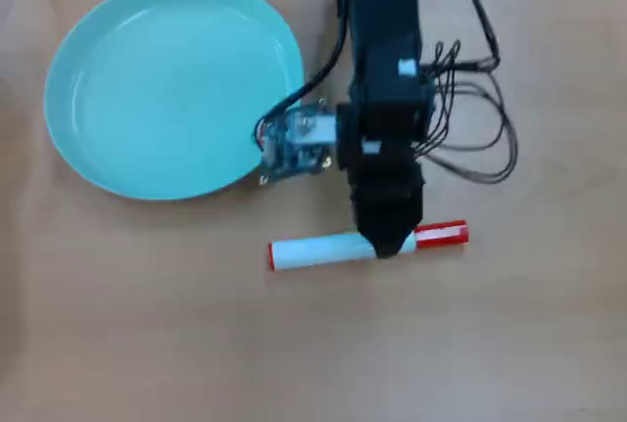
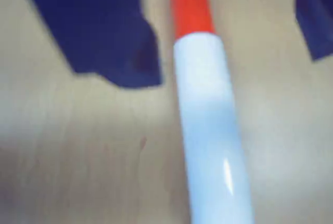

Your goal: Pick up the red pen.

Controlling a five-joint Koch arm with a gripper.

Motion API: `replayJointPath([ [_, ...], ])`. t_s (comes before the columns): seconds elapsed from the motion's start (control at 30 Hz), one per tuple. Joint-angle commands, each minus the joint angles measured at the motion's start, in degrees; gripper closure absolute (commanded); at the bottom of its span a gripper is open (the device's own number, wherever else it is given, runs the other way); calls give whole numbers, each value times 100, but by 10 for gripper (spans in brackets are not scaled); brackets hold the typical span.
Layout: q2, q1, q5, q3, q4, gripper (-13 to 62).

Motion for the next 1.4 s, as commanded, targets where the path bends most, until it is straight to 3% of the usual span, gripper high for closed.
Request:
replayJointPath([
  [0.0,-88,79,18,-624,176,192],
  [0.47,-598,220,123,-615,176,186],
  [0.7,-914,264,281,-677,97,122],
  [1.27,-1626,404,299,-1143,70,135],
  [1.37,-1652,422,492,-1116,88,187],
])
